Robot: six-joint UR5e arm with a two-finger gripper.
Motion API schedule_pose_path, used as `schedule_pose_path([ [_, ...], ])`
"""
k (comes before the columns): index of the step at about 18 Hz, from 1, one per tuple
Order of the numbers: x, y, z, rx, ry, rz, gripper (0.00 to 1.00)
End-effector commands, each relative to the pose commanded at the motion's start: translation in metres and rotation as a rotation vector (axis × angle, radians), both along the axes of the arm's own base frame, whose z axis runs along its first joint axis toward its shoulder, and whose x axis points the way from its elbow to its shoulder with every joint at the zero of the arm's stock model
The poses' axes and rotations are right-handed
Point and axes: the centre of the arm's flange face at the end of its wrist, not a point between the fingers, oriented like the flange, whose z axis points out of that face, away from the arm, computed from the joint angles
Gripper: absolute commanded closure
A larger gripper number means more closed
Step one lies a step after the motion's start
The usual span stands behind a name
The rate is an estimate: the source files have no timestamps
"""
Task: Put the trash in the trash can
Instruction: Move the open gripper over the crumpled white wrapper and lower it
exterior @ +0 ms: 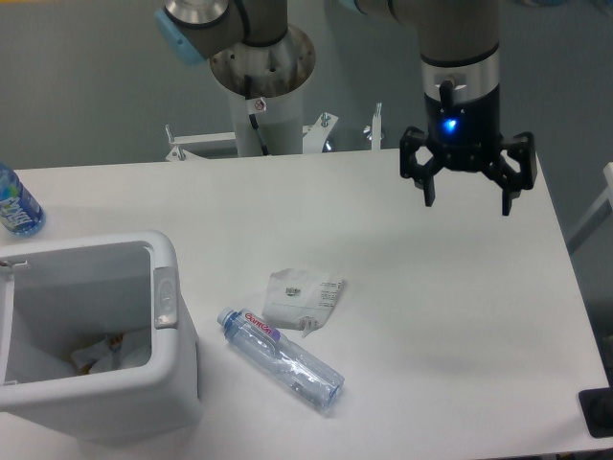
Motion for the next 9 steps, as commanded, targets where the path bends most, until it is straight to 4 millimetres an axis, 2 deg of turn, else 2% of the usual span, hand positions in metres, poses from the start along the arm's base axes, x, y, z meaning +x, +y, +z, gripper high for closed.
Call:
schedule_pose_path([
  [2,0.008,-0.001,-0.015,-0.005,-0.016,0.004,0.00],
  [5,0.029,0.005,-0.037,-0.028,-0.048,-0.025,0.00],
  [8,0.047,0.021,-0.052,-0.041,-0.078,-0.064,0.00],
  [9,0.056,0.025,-0.064,-0.052,-0.098,-0.073,0.00],
])
